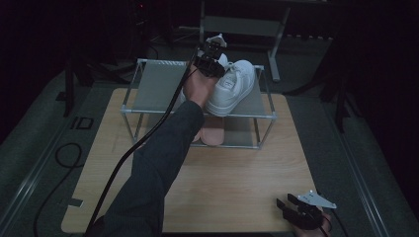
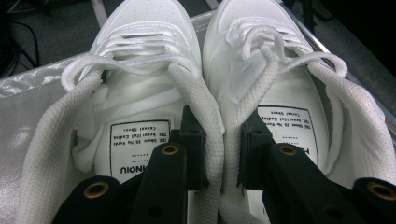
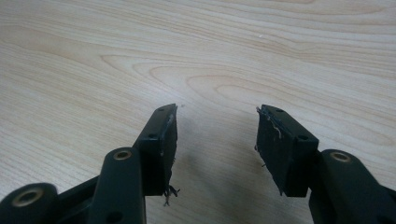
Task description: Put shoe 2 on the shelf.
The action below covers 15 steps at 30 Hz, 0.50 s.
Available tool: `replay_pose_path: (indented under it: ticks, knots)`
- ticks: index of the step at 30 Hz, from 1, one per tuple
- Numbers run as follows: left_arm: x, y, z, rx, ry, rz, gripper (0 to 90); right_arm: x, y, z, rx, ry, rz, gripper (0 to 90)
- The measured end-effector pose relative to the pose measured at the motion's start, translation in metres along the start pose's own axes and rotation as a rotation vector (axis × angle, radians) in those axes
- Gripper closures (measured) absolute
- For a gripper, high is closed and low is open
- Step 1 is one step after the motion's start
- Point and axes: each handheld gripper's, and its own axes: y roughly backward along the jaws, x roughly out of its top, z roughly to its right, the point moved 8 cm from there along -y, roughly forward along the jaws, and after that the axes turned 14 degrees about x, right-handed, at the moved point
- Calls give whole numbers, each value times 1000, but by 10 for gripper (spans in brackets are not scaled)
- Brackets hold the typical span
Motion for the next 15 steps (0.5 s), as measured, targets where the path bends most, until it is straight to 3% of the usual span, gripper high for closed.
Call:
replay_pose_path:
  ticks: [15]
  knots:
    - [-1, -3, -10, 43, 50, -18, 756, 0, 0, 0, 1, 0, 1, 474]
